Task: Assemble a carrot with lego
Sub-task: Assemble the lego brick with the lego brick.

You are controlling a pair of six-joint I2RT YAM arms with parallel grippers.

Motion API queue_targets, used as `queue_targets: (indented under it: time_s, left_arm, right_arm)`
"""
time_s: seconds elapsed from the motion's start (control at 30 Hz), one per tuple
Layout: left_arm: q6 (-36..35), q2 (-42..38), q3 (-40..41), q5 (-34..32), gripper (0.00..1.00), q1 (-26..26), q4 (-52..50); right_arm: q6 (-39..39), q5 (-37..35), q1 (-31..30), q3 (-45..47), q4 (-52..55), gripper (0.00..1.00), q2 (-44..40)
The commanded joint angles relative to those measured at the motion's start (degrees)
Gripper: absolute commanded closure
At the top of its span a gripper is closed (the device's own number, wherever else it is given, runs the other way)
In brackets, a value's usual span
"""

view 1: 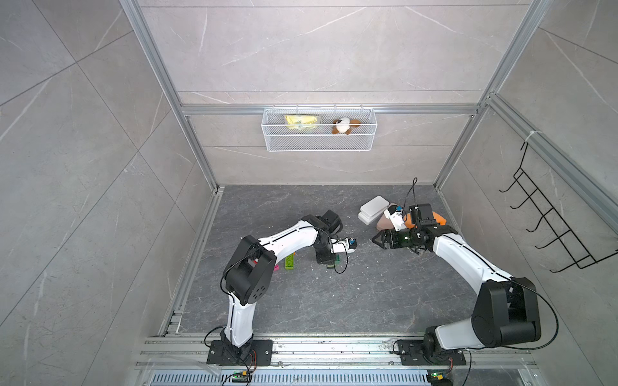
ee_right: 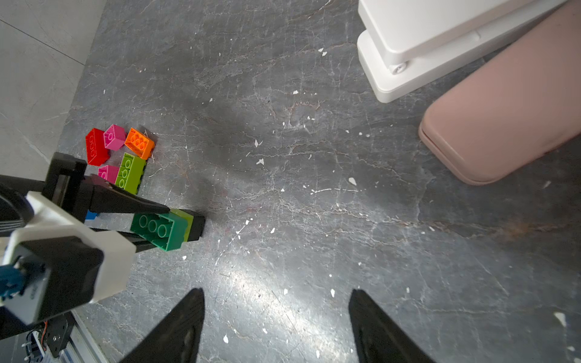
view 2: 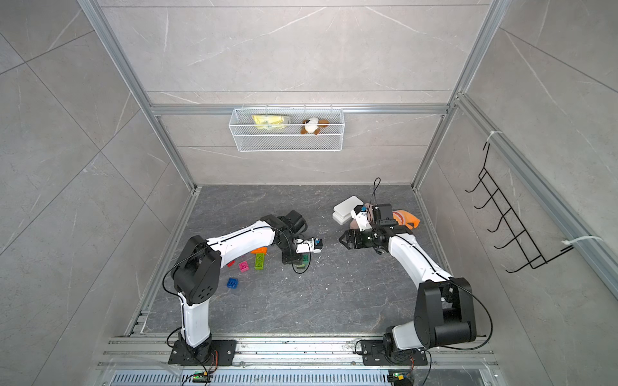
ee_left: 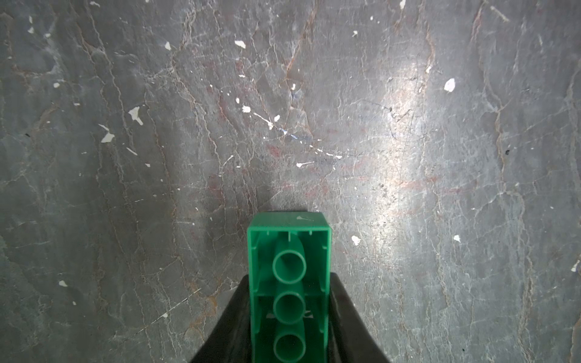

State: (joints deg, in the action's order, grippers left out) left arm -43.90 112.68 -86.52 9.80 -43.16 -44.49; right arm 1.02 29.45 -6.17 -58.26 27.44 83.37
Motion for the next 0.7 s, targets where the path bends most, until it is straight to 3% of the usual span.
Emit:
queue_targets:
  time_s: [0.0, 0.43, 0.67]
  left_arm:
    - [-1.21, 1.34, 1.08, 1.32, 0.87, -0.17, -0.05]
    - [9.16, 0.16, 13.40, -2.15, 0.86, -0.24, 9.01]
    - [9.47, 0.52, 11.70, -7.16, 0.85, -0.04, 2.32]
  right_arm:
    - [-0.20, 0.80, 0.19, -0.54, 1.83, 0.24, 1.07]
    - [-0.15, 0.33, 0.20, -0.72, 2.35, 0.25, 1.44]
    - [-0.23, 0.11, 0.19, -1.15, 3.10, 0.25, 1.10]
